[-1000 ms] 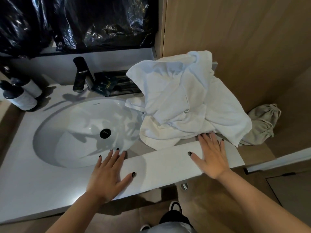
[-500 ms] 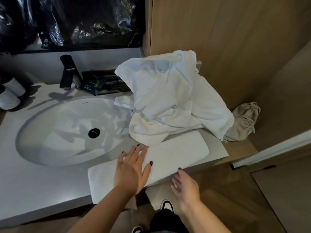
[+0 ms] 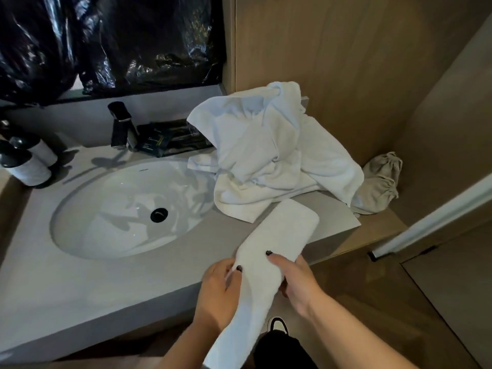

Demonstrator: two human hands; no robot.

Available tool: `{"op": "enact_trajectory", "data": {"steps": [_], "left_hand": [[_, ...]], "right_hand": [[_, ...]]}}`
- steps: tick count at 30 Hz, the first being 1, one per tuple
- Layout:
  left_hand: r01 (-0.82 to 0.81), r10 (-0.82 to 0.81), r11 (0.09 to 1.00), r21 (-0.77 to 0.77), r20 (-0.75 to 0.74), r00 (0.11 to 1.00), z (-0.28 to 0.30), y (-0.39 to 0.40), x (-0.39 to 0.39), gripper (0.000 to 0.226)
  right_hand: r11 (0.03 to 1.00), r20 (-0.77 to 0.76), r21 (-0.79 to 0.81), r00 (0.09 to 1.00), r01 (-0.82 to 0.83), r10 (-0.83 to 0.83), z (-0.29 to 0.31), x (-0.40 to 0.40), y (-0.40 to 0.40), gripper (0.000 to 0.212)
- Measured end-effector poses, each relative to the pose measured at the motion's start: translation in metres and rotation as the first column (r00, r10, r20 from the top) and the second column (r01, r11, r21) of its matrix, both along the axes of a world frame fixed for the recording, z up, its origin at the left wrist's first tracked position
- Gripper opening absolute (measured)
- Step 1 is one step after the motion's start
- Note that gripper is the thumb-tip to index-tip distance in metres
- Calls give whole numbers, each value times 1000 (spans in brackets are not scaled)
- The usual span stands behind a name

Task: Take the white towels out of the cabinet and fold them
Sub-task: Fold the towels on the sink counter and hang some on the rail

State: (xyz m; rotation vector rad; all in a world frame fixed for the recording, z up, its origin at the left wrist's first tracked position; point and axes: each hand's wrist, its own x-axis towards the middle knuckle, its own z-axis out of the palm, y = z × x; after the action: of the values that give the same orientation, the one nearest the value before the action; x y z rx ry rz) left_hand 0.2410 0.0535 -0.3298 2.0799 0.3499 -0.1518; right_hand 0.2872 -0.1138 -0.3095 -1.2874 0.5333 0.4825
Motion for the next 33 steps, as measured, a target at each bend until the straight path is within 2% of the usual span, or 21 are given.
{"op": "enact_trajectory", "data": {"steps": [3, 7, 11, 14, 17, 21, 25, 27, 31, 33], "left_hand": [[-17, 21, 977, -211, 13, 1000, 13, -11, -3, 14], [50, -25, 933, -358, 75, 997, 35, -35, 0, 24], [160, -105, 953, -258, 214, 971, 68, -61, 10, 49], [244, -160, 940, -238, 322, 933, 97, -85, 18, 38], [306, -192, 928, -214, 430, 882, 126, -118, 25, 35], [391, -253, 909, -143, 557, 791, 166, -177, 34, 38], [449, -239, 874, -186, 640, 730, 210, -253, 38, 28], [479, -204, 831, -282, 647, 735, 232, -292, 41, 26], [514, -166, 674, -531, 570, 805, 279, -364, 44, 49], [554, -173, 611, -566, 587, 791, 300, -396, 46, 39]], "right_hand": [[998, 135, -8, 989, -56, 57, 11, -11, -13, 29], [992, 286, -43, 950, -116, 124, 33, -29, -39, 34], [995, 443, -94, 893, -35, 73, 68, -32, -70, 40], [994, 560, -104, 828, 34, 30, 95, -31, -96, 35], [990, 659, -114, 752, 88, 9, 120, -32, -127, 40], [982, 733, -132, 680, 134, 6, 159, -30, -181, 44], [982, 797, -124, 604, 141, 14, 208, -32, -248, 42], [980, 829, -134, 558, 149, 29, 234, -35, -285, 39], [952, 878, -229, 465, 201, 113, 286, -40, -356, 38], [933, 892, -257, 433, 251, 129, 309, -42, -386, 40]]}}
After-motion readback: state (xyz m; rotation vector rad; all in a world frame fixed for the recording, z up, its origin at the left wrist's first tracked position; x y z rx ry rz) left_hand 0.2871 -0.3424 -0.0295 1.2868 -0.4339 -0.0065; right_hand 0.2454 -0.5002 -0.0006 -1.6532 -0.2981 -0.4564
